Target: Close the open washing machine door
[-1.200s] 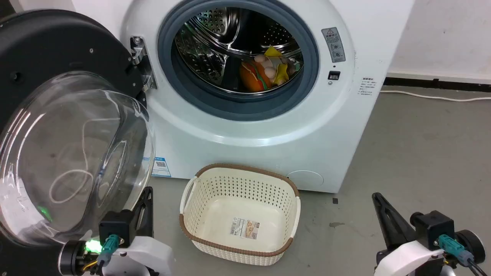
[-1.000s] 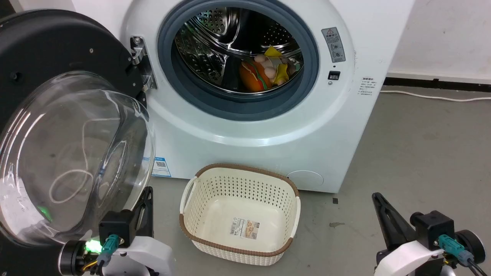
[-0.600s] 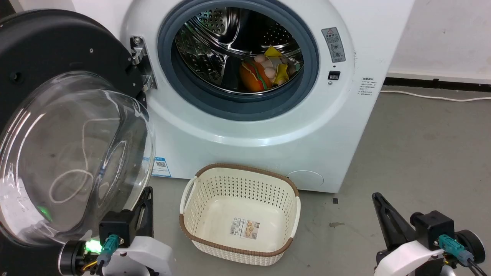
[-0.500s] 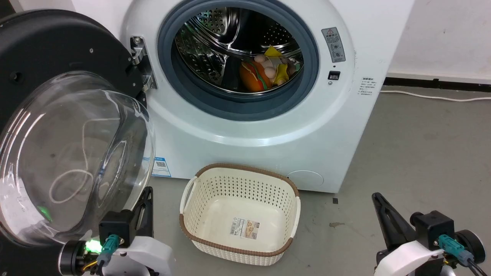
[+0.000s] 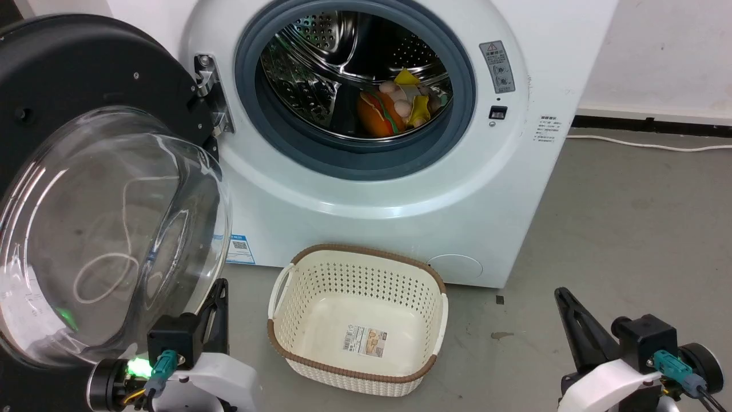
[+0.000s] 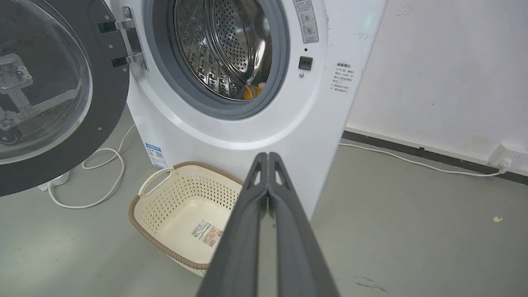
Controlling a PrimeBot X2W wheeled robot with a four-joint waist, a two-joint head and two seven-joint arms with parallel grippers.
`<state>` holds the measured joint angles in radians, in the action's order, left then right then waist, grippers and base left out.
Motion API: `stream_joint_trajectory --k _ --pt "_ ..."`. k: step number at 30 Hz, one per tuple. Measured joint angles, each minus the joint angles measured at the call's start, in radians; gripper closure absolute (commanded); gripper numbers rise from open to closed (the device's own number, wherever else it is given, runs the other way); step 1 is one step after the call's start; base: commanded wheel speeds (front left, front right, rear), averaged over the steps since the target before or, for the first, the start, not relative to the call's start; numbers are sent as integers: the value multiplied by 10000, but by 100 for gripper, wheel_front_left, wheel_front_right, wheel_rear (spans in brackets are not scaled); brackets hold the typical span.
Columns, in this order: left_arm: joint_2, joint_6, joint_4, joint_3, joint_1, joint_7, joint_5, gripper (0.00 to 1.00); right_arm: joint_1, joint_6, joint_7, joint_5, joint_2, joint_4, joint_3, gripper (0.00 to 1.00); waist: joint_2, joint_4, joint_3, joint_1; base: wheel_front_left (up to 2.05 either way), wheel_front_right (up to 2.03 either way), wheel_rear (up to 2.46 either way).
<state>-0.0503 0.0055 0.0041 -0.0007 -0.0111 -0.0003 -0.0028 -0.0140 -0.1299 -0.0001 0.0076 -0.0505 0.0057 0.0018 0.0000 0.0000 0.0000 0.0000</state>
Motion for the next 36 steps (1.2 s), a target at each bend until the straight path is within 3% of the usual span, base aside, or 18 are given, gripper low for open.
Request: stream_joint_trajectory --k 9,10,31,33,34,35,36 --pt "0 0 0 -4 0 0 0 100 0 0 -2 0 0 0 0 100 0 0 0 0 0 0 0" --pt "0 4 2 -8 -1 0 -2 0 -2 0 -2 4 0 2 -2 0 0 0 0 0 0 0 0" --pt "0 102 56 -393 0 -284 -541 0 -38 0 -295 487 0 138 65 0 0 49 -5 -1 0 0 0" --pt "0 104 63 -449 1 -324 -593 41 -58 0 -328 560 0 153 75 0 0 55 -6 0 0 0 0" --pt "0 105 71 -476 1 -355 -627 78 -81 0 -362 579 0 159 79 0 0 59 -7 0 0 0 0" --pt "2 109 79 -502 2 -376 -631 100 -107 0 -385 625 0 169 82 0 0 61 -8 0 0 0 0" --pt "2 123 86 -523 3 -387 -646 100 -133 0 -399 652 0 176 86 0 0 64 -10 0 0 0 0"
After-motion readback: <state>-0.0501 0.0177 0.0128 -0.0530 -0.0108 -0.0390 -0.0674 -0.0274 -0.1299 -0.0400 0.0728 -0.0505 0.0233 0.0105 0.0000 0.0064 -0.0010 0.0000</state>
